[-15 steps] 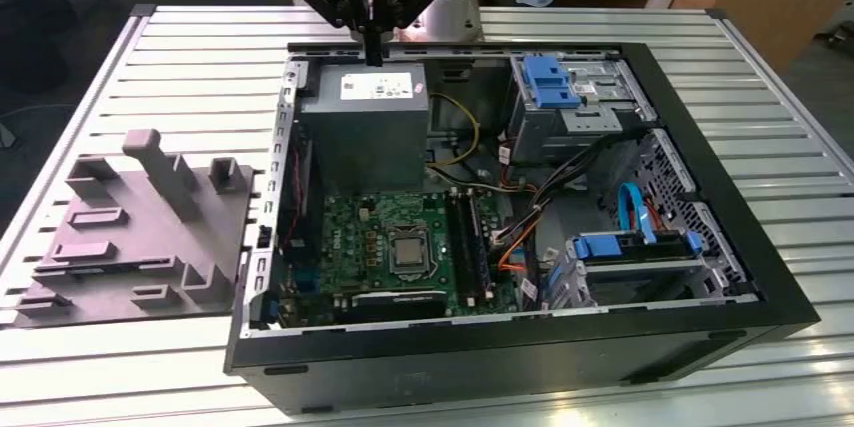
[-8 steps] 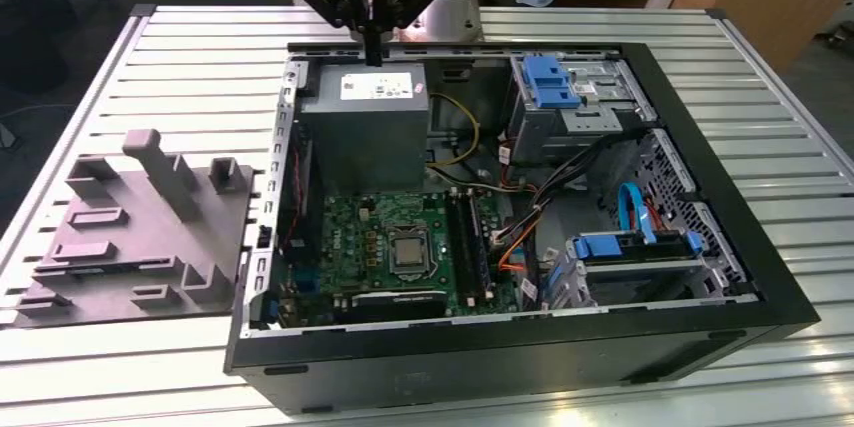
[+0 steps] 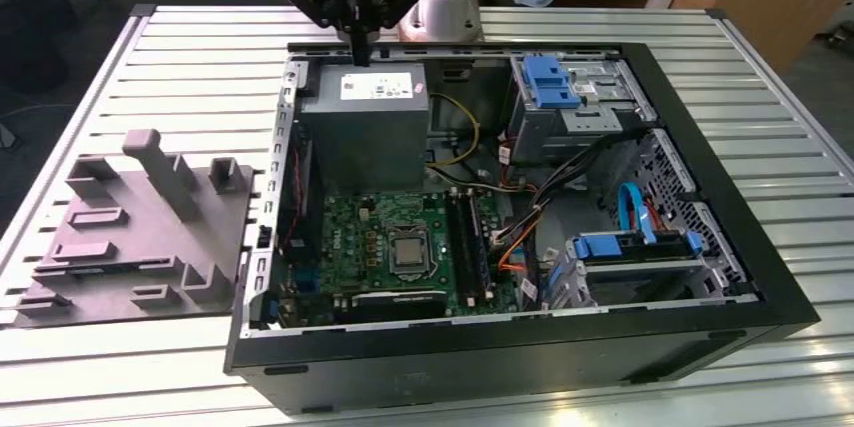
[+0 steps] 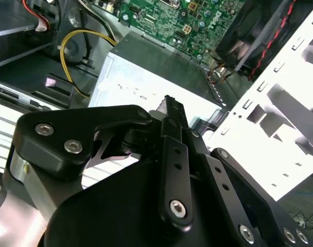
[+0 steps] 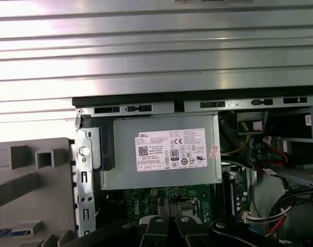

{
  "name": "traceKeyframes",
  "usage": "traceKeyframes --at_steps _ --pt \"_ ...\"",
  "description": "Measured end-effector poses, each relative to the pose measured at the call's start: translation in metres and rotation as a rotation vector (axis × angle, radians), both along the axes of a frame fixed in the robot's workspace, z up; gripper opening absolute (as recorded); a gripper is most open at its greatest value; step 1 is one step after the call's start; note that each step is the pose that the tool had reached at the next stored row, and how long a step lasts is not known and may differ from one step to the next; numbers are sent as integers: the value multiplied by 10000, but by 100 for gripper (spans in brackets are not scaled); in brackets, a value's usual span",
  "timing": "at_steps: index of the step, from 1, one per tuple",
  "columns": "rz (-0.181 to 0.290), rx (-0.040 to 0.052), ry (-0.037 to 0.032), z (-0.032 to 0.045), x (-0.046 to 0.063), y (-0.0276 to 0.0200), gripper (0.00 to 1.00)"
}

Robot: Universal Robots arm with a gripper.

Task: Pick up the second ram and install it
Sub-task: 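Reach for the second ram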

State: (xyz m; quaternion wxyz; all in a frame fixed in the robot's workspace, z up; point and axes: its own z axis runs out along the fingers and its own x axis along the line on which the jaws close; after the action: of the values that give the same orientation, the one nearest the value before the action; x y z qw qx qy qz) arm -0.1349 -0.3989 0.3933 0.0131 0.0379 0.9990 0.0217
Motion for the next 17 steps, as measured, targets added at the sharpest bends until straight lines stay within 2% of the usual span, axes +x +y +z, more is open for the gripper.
traceKeyframes --at_steps 17 --pt "0 0 0 -1 -329 0 10"
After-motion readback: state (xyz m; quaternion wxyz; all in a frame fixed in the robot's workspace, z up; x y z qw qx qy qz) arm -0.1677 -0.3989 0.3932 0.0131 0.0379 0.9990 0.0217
